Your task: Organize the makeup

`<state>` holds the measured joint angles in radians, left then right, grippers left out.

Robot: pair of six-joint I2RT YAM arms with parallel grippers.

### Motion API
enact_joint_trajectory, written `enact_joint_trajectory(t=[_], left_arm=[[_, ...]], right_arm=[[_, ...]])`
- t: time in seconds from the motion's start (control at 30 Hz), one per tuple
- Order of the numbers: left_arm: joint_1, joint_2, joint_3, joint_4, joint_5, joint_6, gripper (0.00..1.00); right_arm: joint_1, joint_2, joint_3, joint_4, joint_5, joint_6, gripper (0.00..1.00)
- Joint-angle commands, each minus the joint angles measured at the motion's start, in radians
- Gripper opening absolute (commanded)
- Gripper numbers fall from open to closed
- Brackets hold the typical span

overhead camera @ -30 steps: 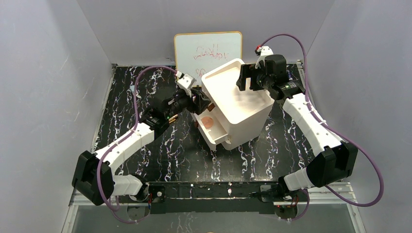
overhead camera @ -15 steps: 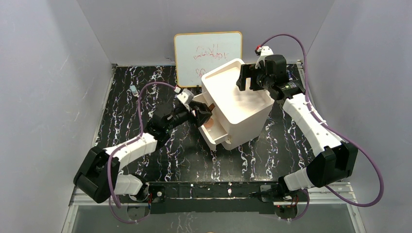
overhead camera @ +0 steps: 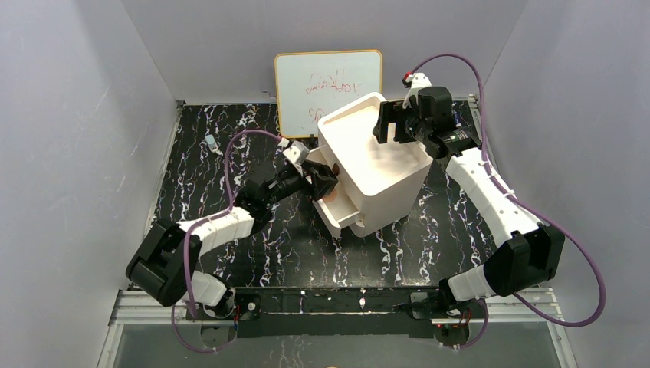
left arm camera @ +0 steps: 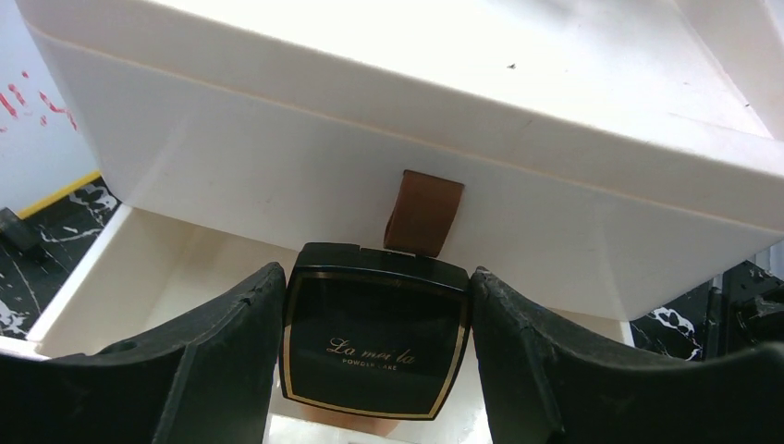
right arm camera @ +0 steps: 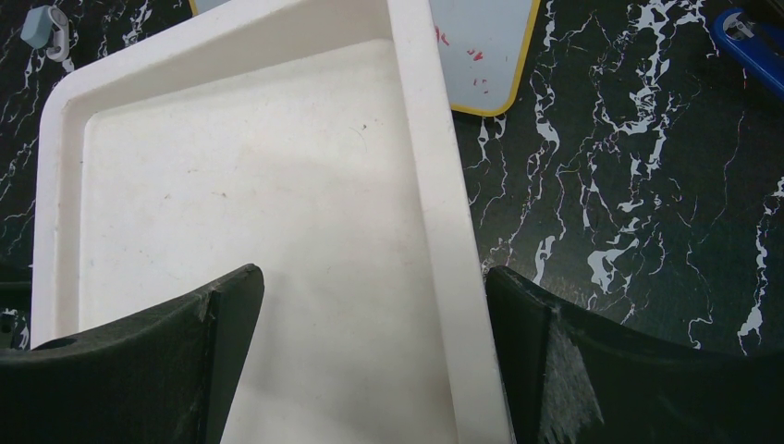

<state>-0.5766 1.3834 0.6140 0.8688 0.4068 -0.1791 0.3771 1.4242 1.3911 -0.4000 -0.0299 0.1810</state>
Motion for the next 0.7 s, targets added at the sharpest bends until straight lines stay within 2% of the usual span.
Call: enact_joint_trajectory(t=[0.0,0.1,0.27,0.3,0.4,0.43,0.5,0.57,0.67], left_arm=[[-0.003,0.022,0.032,0.016,0.011,-0.024,0.0],[-0.003,0.026,0.096,-0.13,-0.023,0.018,0.0],[-0.003,0.037,0.256,-0.48,-0.113,0.157,0.0],[-0.003,0.041,0.278,-0.515,-0.124,0.172,0.03],[-0.003,0.045,0.313,-0.599,-0.148,0.22,0.25],[-0.003,0.043,0.314,-0.604,-0.154,0.222,0.4],[-0.003,0.036,0.314,-0.61,-0.159,0.22,0.57],[-0.003,0.033,0.316,-0.619,-0.154,0.219,0.67],[-0.003,0.024,0.324,-0.627,-0.144,0.222,0.73]], right_arm=[[0.01,0.01,-0.032,-0.046,-0.037,0.031,0.98],[0.012,0.011,-0.029,-0.048,-0.036,0.03,0.98],[0.011,0.017,-0.029,-0.044,-0.042,0.03,0.98],[0.011,0.02,-0.029,-0.043,-0.045,0.031,0.98],[0.011,0.025,-0.026,-0.04,-0.051,0.032,0.98],[0.011,0.026,-0.025,-0.04,-0.051,0.032,0.98],[0.011,0.028,-0.024,-0.042,-0.05,0.031,0.98],[0.011,0.028,-0.021,-0.042,-0.048,0.031,0.98],[0.011,0.03,-0.019,-0.043,-0.049,0.031,0.98]])
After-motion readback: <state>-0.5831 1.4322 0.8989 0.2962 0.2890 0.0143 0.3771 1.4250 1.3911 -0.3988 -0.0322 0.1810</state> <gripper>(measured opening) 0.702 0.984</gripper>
